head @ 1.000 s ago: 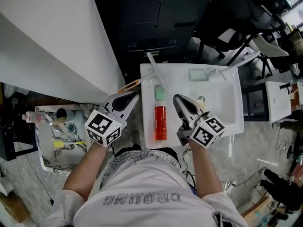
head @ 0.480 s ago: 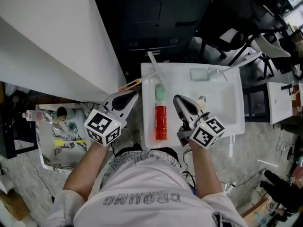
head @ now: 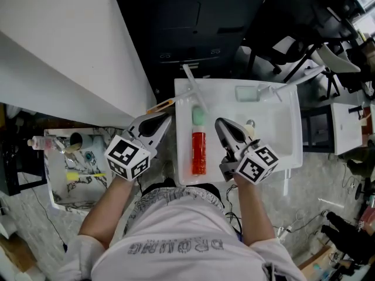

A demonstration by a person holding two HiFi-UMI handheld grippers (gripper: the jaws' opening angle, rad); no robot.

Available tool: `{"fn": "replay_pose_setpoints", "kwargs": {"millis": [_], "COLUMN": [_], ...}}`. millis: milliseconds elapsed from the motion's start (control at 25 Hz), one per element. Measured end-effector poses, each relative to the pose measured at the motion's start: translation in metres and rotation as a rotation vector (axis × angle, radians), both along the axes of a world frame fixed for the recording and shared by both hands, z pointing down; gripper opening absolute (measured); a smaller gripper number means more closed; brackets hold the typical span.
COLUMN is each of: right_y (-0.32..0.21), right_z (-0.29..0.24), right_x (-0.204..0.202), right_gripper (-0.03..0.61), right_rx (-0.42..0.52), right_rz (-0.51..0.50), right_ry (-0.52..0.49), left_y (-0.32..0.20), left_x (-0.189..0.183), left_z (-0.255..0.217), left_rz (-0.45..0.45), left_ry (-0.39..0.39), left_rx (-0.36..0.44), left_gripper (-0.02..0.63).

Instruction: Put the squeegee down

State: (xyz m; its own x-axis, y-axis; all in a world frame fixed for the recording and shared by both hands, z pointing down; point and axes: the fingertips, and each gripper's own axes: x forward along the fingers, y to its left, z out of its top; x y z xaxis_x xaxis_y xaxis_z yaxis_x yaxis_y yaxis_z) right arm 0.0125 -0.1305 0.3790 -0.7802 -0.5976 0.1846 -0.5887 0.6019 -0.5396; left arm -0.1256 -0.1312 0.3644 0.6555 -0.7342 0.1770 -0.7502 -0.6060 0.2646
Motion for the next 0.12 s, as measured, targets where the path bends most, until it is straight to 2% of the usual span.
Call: {"fn": "replay_pose_setpoints", "kwargs": {"millis": [120], "right_y": [-0.0019], "right_z": [0.001], "right_x": [0.0006], "right_gripper": [0.006], "right_rx": [-0.001], "right_rz": [-0.001], "right_ry": [-0.001], "left_y": [-0.0023], "left_x": [0.0012], "left_z": [0.0001], "left_rz": [0.0], "left_ry": [0.0], "left_rx": [0.001], "left_gripper": [0.028]}}
